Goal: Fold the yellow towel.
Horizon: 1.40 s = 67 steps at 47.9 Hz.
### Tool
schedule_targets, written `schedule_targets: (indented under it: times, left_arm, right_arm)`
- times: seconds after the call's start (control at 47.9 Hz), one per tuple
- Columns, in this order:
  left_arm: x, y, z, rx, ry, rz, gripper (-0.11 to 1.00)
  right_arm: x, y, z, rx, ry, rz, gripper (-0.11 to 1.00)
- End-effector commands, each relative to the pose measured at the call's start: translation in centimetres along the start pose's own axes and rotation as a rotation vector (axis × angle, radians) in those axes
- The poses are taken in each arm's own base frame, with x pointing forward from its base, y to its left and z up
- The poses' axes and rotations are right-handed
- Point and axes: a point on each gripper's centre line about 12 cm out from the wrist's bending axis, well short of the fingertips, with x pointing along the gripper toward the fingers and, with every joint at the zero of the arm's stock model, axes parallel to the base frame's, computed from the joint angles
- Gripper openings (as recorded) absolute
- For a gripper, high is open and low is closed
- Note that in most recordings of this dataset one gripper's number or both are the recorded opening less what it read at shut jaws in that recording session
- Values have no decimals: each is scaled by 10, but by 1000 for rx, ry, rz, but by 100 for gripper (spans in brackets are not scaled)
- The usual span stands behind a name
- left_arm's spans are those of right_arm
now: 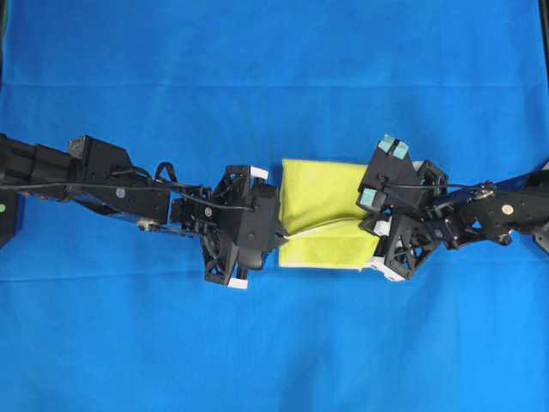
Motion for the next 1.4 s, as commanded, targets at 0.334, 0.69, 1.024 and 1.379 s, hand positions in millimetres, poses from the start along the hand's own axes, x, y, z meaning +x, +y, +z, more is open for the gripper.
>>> schedule_targets:
  times: [0.334,0.69,1.024,1.379]
  left_arm:
    - [-10,-8,14,18,-40,-13,51]
    - [-51,-21,41,66,-113,-32,56]
    - [-123,-20,50,81,-223,-25,56]
    - [-195,-9,24,68,-413,32,56]
  right_arm:
    - [-10,28,2,-53,-24,58,58]
    - [-44,71,11,-122,-78,123,59]
    - [-95,51,29,-192,-186,-2,59]
    - [-154,14,31,-303,-444,26,59]
